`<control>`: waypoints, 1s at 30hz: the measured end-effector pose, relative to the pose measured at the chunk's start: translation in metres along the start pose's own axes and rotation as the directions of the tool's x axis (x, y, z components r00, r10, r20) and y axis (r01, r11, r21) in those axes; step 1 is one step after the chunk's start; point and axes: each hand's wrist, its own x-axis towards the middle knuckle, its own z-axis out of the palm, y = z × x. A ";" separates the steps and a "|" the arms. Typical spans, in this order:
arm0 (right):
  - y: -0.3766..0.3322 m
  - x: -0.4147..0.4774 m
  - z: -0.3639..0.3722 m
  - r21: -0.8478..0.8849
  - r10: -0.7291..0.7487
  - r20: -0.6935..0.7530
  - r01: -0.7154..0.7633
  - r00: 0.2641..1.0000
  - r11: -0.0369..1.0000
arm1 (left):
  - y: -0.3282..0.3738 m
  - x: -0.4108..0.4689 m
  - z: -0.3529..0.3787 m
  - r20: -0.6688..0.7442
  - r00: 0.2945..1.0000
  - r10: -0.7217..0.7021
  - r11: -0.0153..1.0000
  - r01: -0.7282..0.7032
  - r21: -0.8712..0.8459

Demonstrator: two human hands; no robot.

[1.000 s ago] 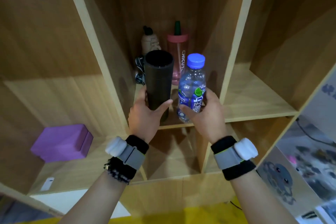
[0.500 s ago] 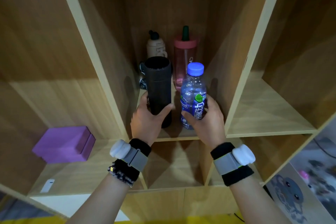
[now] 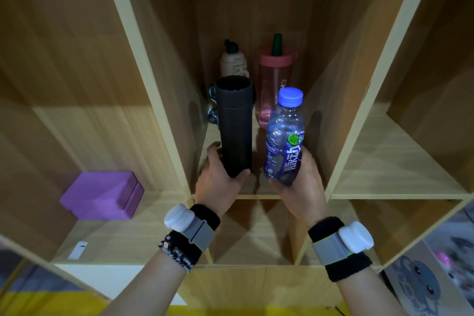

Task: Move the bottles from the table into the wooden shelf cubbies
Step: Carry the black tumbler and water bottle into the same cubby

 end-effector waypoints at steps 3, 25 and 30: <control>0.001 0.004 0.001 0.012 0.013 0.006 -0.013 1.000 1.000 | -0.003 0.002 0.006 0.050 0.999 -0.014 0.996 0.010 0.088; 0.007 0.089 0.042 0.070 0.125 0.018 -0.126 0.992 0.990 | 0.006 0.079 0.039 0.026 0.998 -0.065 0.998 0.065 -0.009; 0.008 0.086 0.042 0.102 0.137 0.013 -0.137 0.991 0.985 | 0.003 0.080 0.041 0.035 0.996 -0.086 0.995 0.088 -0.050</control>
